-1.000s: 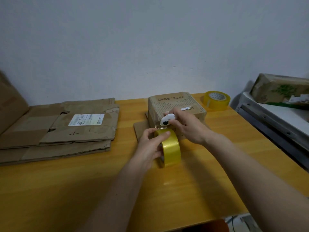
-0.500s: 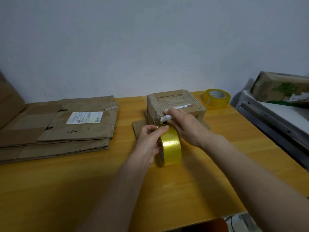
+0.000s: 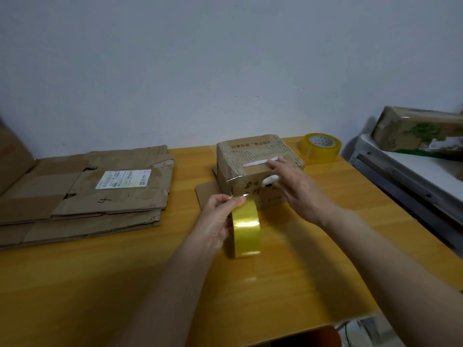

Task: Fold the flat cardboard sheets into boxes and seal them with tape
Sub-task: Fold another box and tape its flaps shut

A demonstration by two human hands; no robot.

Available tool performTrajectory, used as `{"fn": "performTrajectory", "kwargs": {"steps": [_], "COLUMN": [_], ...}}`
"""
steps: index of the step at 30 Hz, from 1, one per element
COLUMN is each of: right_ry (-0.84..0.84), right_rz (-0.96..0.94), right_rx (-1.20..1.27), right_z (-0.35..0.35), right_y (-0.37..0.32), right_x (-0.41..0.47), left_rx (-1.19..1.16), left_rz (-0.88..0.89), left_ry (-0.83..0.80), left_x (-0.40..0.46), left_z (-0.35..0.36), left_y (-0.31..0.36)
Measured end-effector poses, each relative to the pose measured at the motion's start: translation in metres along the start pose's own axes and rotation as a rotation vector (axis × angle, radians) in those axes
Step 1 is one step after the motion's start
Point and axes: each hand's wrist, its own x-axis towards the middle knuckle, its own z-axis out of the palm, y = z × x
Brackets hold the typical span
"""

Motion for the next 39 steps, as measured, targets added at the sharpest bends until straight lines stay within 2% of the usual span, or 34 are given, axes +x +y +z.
{"fn": "performTrajectory", "kwargs": {"steps": [2,4,5,8,11,12,14,16,18,20,27,31,34,37,39], "right_ry": [0.131,0.186,0.127,-0.187,-0.265,-0.24,-0.084,0.063,0.02,-0.041,0.113,0.117,0.152,0.187,0.184], "right_rz": [-0.023,0.077,0.189,0.576,0.73,0.71,0.601,0.483,0.428,0.43,0.439,0.447,0.459,0.478,0.481], "right_rx": [-0.042,-0.024,0.014,0.098,0.092,0.051,0.039,0.322,0.634,0.78,0.836,1.102,1.143,1.081,1.047], "right_z": [0.004,0.011,0.016,0.03,0.029,0.026,0.019,0.012,0.008,0.009,0.012,0.012,0.01,0.008,0.008], "right_y": [0.002,0.006,0.01,0.028,0.032,0.029,0.016,-0.004,-0.024,-0.037,-0.054,-0.058,-0.059,-0.06,-0.061], "right_x": [-0.009,-0.019,-0.025,-0.043,-0.06,-0.061,-0.059,-0.055,-0.054,-0.055,-0.055,-0.062,-0.064,-0.062,-0.062], "left_rx": [0.014,0.027,0.032,0.069,0.102,0.108,0.124,0.133,0.137,0.138,0.185,0.205,0.225,0.506,0.59], "left_rz": [0.009,0.018,0.021,0.03,0.031,0.031,0.035,0.052,0.069,0.075,0.081,0.085,0.113,0.306,0.431], "left_ry": [-0.036,-0.082,-0.103,-0.152,-0.189,-0.207,-0.243,-0.282,-0.318,-0.342,-0.321,-0.251,-0.185,0.007,0.098], "left_x": [-0.001,-0.006,-0.009,-0.018,-0.027,-0.03,-0.035,-0.04,-0.045,-0.05,-0.062,-0.067,-0.072,-0.074,-0.075], "left_z": [-0.001,-0.002,-0.003,-0.005,-0.002,-0.001,0.003,0.007,0.01,0.013,0.016,0.021,0.025,0.027,0.028], "left_y": [-0.002,-0.002,-0.002,-0.004,-0.006,-0.007,-0.009,-0.012,-0.014,-0.014,-0.011,-0.015,-0.018,-0.021,-0.018]}}
